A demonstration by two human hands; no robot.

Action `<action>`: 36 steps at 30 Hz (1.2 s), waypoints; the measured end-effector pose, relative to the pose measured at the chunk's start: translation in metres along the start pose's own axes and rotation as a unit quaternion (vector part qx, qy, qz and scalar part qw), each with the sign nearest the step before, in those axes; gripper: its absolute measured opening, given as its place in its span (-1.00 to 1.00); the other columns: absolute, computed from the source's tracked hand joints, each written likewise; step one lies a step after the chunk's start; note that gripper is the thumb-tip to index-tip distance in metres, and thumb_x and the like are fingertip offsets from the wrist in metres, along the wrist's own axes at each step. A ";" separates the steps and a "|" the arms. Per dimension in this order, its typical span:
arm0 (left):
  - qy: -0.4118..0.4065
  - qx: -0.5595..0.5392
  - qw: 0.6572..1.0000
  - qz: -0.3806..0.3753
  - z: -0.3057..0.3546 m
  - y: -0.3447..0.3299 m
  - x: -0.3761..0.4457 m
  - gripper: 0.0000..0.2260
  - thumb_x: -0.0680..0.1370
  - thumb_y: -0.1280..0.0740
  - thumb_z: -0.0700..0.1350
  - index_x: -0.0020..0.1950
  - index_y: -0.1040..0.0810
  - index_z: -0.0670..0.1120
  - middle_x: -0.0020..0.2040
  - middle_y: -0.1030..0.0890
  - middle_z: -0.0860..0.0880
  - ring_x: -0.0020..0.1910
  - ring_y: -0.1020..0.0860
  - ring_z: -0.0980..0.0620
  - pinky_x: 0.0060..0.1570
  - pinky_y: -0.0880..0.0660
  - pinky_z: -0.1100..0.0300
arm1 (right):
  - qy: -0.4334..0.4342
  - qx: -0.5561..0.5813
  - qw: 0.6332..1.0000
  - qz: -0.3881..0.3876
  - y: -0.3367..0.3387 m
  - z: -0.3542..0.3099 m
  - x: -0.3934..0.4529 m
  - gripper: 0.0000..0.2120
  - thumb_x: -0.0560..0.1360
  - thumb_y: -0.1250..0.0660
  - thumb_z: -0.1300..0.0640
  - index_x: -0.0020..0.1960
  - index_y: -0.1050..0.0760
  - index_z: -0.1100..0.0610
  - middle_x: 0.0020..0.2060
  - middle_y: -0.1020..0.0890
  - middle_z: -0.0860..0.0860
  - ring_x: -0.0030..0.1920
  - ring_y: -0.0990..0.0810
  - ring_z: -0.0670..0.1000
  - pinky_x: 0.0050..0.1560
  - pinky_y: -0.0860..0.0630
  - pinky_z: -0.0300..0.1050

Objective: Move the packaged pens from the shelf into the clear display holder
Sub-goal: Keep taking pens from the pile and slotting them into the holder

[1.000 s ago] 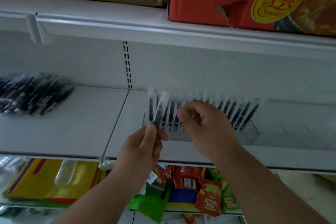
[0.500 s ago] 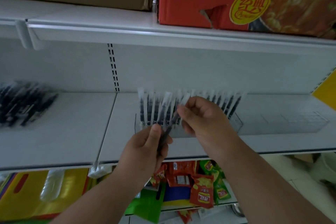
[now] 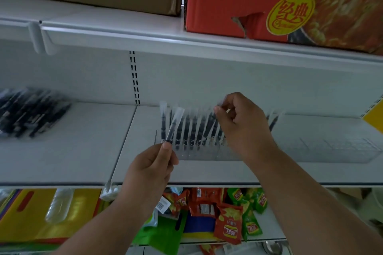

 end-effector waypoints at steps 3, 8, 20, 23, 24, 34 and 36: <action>0.006 -0.003 1.000 0.000 -0.003 0.000 0.000 -0.63 0.43 -0.22 0.20 -0.34 -0.55 -0.06 -0.42 -0.25 -0.09 -0.49 -0.15 0.05 -0.47 -0.10 0.19 | -0.001 -0.025 1.000 -0.007 0.002 0.003 0.006 -0.92 0.57 -0.32 0.03 -0.04 -0.46 0.01 -0.30 -0.46 -0.20 -0.30 -0.48 -0.18 -0.29 -0.39 -0.29; 0.012 -0.008 1.000 -0.001 -0.007 -0.002 0.001 -0.62 0.43 -0.21 0.20 -0.32 -0.55 -0.09 -0.42 -0.26 -0.08 -0.50 -0.15 0.07 -0.50 -0.11 0.23 | -0.039 -0.089 0.987 -0.130 -0.036 0.020 -0.005 -0.89 0.59 -0.30 -0.01 -0.09 -0.42 -0.03 -0.25 -0.51 -0.17 -0.24 -0.48 -0.18 -0.25 -0.35 -0.23; 0.022 0.003 0.995 -0.095 -0.004 -0.054 0.005 -0.57 0.49 -0.14 0.20 -0.26 -0.62 -0.08 -0.44 -0.32 -0.04 -0.51 -0.20 0.07 -0.49 -0.16 0.20 | -0.096 0.258 0.946 -0.169 -0.037 0.004 -0.024 -0.81 0.54 -0.38 0.03 -0.22 -0.57 0.05 -0.48 -0.52 -0.12 -0.44 -0.47 -0.06 -0.36 -0.41 -0.18; 0.014 0.060 0.993 -0.103 -0.004 -0.064 0.005 -0.55 0.54 -0.12 0.21 -0.20 -0.61 -0.08 -0.45 -0.35 -0.01 -0.51 -0.25 0.07 -0.47 -0.21 0.19 | -0.118 0.302 0.937 -0.128 -0.027 0.012 -0.026 -0.79 0.56 -0.37 0.12 -0.23 -0.56 0.16 -0.51 -0.49 0.01 -0.47 -0.43 -0.01 -0.38 -0.38 -0.17; -0.011 0.129 0.989 -0.078 0.000 -0.059 0.007 -0.56 0.58 -0.12 0.22 -0.22 -0.59 -0.04 -0.46 -0.36 0.03 -0.50 -0.28 0.08 -0.45 -0.25 0.19 | -0.121 0.301 0.942 -0.089 -0.017 0.017 -0.025 -0.79 0.56 -0.36 0.13 -0.21 -0.56 0.20 -0.51 -0.49 0.05 -0.47 -0.43 -0.01 -0.39 -0.39 -0.18; -0.272 0.570 0.775 0.023 0.022 -0.055 0.013 -0.59 0.56 -0.09 0.12 0.21 -0.58 -0.03 0.11 -0.55 0.04 0.12 -0.49 0.00 0.16 -0.45 0.07 | -0.046 0.038 0.997 0.055 0.034 0.029 -0.011 -0.89 0.58 -0.32 0.03 -0.09 -0.58 0.01 -0.20 -0.63 -0.13 -0.25 -0.56 -0.16 -0.27 -0.43 -0.37; -0.270 0.604 0.750 0.017 0.013 -0.058 0.012 -0.56 0.55 -0.10 0.13 0.27 -0.57 -0.05 0.17 -0.56 0.03 0.19 -0.49 -0.01 0.22 -0.42 0.06 | -0.038 0.017 0.999 0.027 0.022 0.028 -0.009 -0.89 0.58 -0.30 0.02 -0.05 -0.58 0.00 -0.12 -0.63 -0.18 -0.19 -0.55 -0.20 -0.21 -0.42 -0.38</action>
Point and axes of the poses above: each hand's wrist, its own x-axis towards the middle knuckle, its own y-axis out of the back of the hand, z = x × y, the point moved 10 cm from there along x, towards the middle knuckle
